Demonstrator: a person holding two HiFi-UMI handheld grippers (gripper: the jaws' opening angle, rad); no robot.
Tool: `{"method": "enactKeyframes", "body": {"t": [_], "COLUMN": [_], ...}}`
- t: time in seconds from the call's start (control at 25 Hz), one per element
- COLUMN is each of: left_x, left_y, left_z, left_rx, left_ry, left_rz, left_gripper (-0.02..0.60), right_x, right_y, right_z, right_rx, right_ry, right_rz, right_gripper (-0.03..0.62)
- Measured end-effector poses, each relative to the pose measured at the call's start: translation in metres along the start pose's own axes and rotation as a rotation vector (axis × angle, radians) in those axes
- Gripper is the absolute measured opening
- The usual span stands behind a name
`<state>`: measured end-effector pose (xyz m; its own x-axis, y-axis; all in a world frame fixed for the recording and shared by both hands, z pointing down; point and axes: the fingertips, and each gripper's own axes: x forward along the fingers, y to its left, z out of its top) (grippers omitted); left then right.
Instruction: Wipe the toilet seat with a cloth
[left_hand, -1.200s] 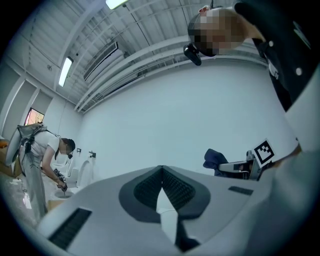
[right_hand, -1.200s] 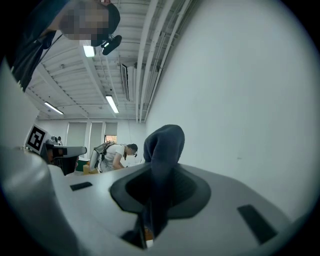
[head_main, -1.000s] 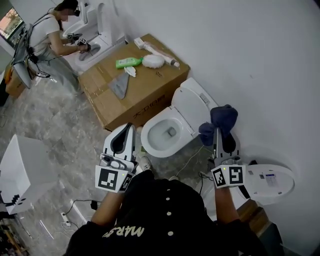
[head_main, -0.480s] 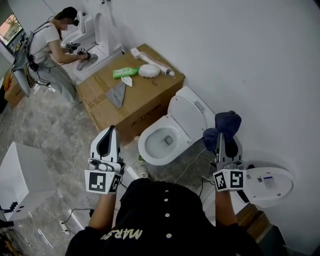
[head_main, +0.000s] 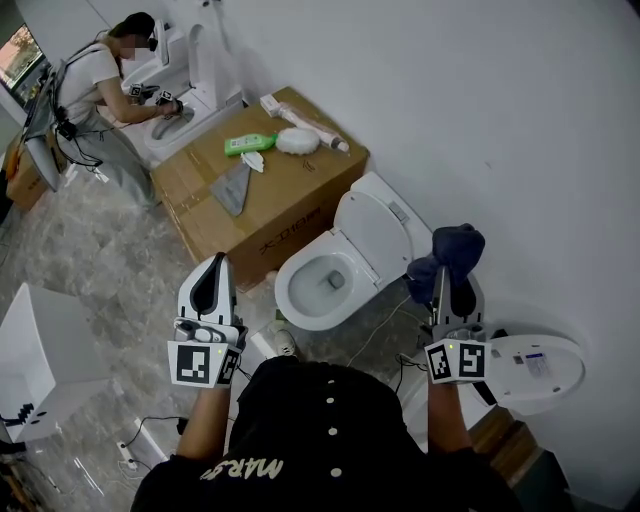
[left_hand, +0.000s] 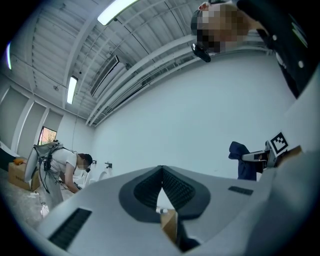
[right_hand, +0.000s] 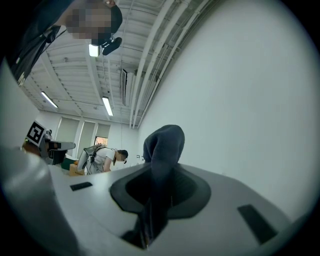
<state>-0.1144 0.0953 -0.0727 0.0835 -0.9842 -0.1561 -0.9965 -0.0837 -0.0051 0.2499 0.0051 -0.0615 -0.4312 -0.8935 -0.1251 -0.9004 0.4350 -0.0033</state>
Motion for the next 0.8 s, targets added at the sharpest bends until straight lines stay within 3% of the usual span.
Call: {"method": "enactKeyframes", "body": {"t": [0.8], "left_x": [0.002], "left_y": [0.002], "left_z": [-0.004], "left_rx": [-0.027], "left_ry": [0.005], "left_rz": [0.009], "left_gripper": [0.011], "right_x": [0.024], "right_y": [0.018], "right_z": [0.008], "right_rx": [-0.015], "right_ry": [-0.005], "right_rz": [0.059], "right_gripper": [0.066]}}
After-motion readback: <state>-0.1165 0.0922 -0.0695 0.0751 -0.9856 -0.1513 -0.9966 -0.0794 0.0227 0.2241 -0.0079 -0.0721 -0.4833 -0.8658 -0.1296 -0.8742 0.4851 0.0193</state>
